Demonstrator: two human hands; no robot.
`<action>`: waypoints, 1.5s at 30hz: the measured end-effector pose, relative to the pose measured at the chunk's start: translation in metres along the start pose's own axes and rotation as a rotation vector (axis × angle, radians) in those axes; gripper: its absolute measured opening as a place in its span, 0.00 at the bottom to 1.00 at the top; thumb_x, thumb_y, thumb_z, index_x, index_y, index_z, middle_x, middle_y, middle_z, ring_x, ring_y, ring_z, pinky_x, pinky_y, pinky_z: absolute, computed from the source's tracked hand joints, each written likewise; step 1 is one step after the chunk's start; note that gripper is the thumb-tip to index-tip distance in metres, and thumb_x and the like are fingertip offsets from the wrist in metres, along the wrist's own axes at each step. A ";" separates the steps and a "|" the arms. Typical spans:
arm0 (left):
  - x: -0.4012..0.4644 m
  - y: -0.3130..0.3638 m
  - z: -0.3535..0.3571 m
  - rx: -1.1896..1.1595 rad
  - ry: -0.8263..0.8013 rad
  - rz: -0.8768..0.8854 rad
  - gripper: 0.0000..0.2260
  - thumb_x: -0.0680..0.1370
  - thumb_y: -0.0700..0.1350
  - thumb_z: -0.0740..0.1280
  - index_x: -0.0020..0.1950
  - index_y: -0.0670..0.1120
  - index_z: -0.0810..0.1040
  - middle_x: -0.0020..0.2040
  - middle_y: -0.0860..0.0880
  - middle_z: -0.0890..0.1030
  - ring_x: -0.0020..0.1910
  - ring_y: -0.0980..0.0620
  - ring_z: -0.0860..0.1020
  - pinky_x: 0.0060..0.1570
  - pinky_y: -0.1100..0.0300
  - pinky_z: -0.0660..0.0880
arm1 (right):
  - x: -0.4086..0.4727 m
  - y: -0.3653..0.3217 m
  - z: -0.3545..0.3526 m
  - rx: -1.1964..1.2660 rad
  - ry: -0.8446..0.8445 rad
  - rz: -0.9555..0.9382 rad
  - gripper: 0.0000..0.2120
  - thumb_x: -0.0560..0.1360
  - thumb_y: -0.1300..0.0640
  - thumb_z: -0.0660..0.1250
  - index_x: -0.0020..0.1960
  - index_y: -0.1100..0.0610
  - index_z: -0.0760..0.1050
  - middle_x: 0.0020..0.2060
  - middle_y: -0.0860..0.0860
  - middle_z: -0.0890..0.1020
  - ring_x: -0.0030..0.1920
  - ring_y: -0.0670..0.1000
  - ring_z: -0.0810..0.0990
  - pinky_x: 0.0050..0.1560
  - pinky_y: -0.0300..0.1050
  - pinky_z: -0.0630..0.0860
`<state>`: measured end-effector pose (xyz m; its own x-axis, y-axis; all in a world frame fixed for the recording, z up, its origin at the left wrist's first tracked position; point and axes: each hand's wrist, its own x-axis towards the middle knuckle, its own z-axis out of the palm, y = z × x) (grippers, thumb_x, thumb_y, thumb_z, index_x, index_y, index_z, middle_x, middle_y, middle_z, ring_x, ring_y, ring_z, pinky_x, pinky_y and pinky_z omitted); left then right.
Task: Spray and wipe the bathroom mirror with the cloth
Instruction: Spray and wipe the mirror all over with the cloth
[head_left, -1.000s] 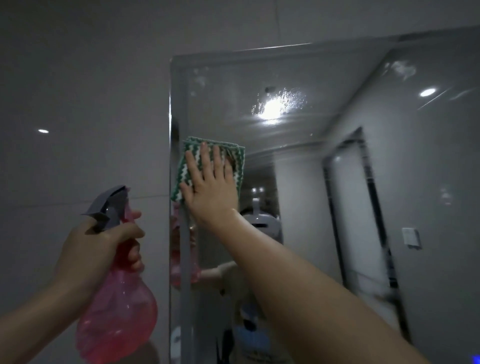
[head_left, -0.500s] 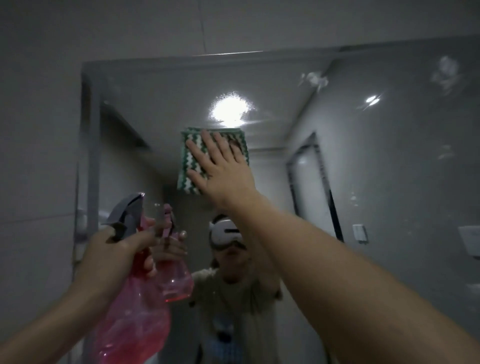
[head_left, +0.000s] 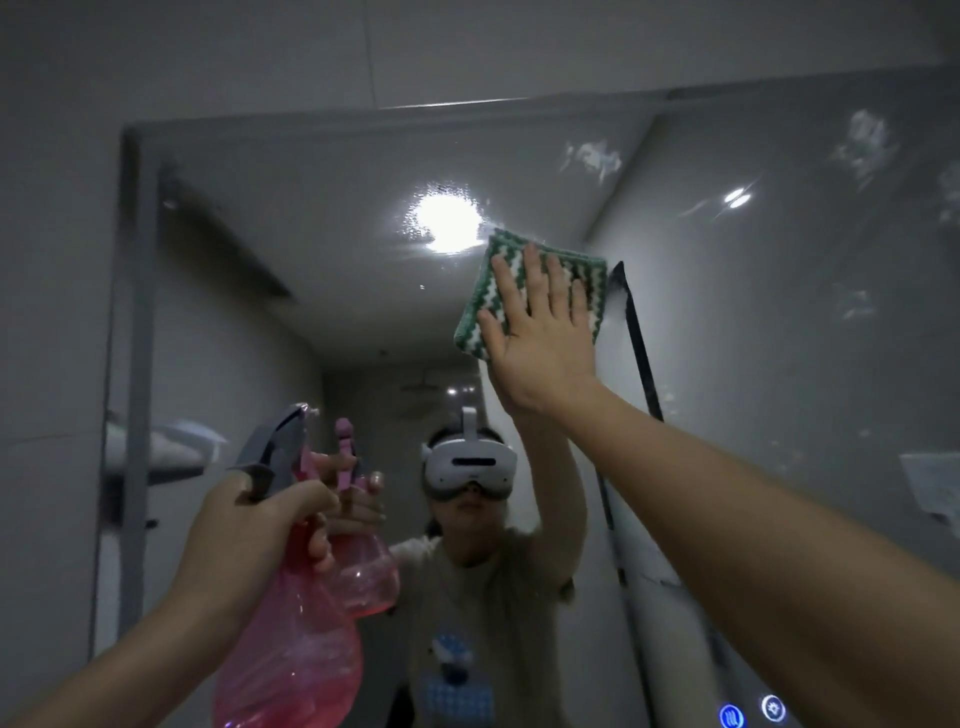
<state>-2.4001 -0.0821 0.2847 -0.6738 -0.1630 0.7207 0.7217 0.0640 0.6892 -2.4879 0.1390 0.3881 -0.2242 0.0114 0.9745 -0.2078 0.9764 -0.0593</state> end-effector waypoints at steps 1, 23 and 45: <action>0.002 0.001 -0.006 0.003 0.012 0.010 0.07 0.72 0.28 0.62 0.39 0.36 0.76 0.19 0.44 0.68 0.17 0.51 0.67 0.19 0.62 0.68 | -0.001 -0.010 0.002 0.015 0.007 0.041 0.29 0.82 0.42 0.43 0.77 0.48 0.35 0.77 0.54 0.37 0.76 0.55 0.35 0.71 0.52 0.30; 0.009 -0.013 -0.197 -0.015 0.214 -0.043 0.10 0.72 0.30 0.63 0.53 0.36 0.75 0.20 0.44 0.67 0.18 0.51 0.67 0.18 0.60 0.66 | -0.010 -0.278 0.061 -0.006 -0.125 -0.316 0.29 0.82 0.43 0.42 0.77 0.52 0.34 0.76 0.55 0.35 0.75 0.58 0.33 0.72 0.55 0.33; 0.004 0.014 -0.003 -0.064 0.093 0.019 0.07 0.73 0.29 0.62 0.42 0.39 0.74 0.18 0.48 0.67 0.17 0.53 0.67 0.17 0.62 0.67 | -0.017 -0.043 0.004 -0.074 -0.170 -0.461 0.28 0.81 0.39 0.46 0.77 0.41 0.40 0.77 0.47 0.40 0.76 0.49 0.38 0.73 0.48 0.38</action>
<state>-2.3917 -0.0848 0.2971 -0.6447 -0.2528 0.7215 0.7447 0.0055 0.6674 -2.4791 0.0956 0.3730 -0.2782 -0.4548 0.8460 -0.2554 0.8841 0.3913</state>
